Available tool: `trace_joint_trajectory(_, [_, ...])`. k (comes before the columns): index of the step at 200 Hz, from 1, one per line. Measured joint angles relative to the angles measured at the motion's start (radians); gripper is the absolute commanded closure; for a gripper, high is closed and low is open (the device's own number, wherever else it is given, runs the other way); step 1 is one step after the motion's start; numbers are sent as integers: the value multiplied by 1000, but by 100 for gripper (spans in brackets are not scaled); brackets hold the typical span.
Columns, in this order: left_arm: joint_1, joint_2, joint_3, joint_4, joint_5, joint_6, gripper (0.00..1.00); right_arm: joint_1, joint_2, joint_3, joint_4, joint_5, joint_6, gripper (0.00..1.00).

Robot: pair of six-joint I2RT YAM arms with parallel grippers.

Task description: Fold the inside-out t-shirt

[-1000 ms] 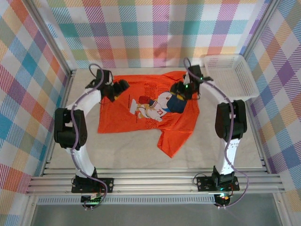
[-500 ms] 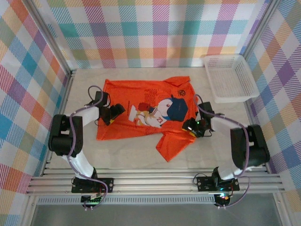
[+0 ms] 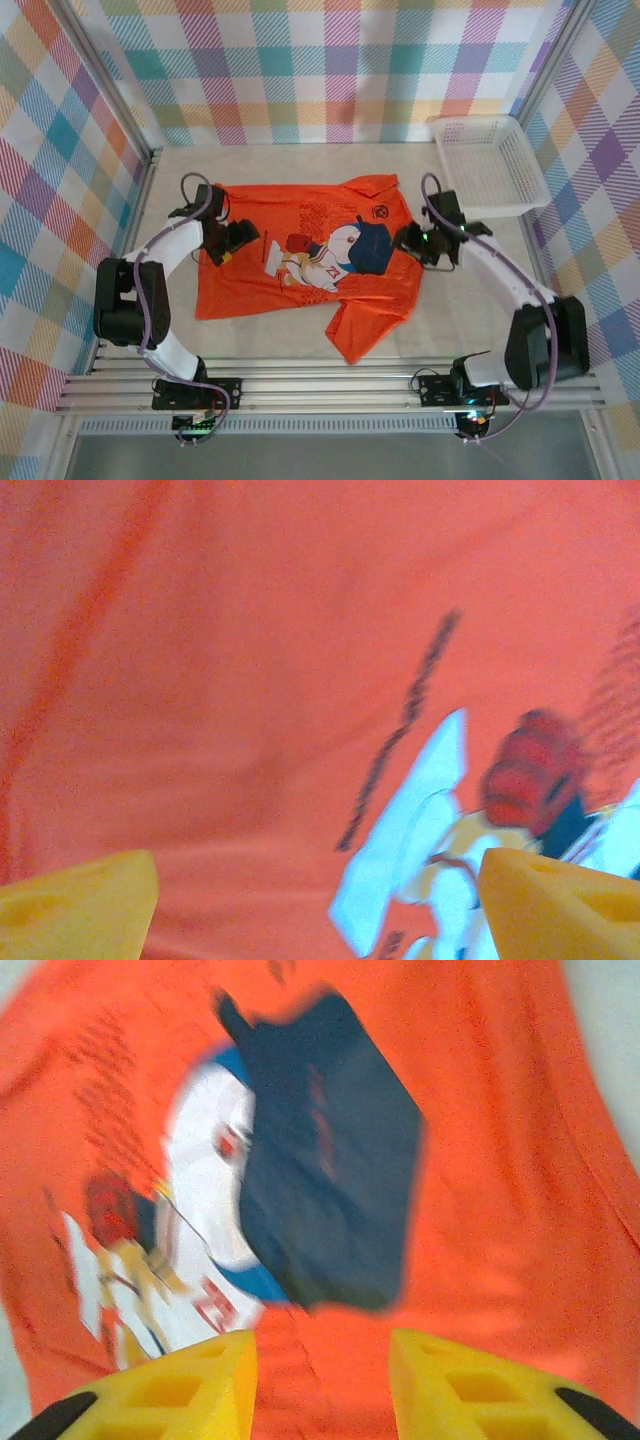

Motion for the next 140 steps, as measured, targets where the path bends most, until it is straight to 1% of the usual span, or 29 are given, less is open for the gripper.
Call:
trace_joint_trajectory(15, [-5, -13, 35, 22, -11, -1, 17, 4, 139, 118, 56, 13, 7, 62])
trace_joint_trajectory(42, [-23, -47, 26, 87, -24, -8, 17, 5, 415, 365, 114, 53, 22, 61])
trace_joint_trajectory(58, [-27, -51, 13, 122, -29, -11, 17, 5, 569, 526, 115, 71, 31, 60])
trace_joint_trajectory(78, [-27, -51, 2, 138, -40, -10, 17, 5, 721, 703, 105, 92, 35, 60])
trace_joint_trajectory(102, [-27, -51, 2, 141, -44, -7, 17, 5, 823, 827, 85, 110, 42, 59])
trace_joint_trajectory(124, [-27, -42, 2, 144, -44, -7, 17, 5, 852, 844, 79, 116, 61, 56])
trace_joint_trajectory(140, [-27, -33, 2, 146, -44, -7, 17, 5, 865, 845, 74, 117, 69, 56])
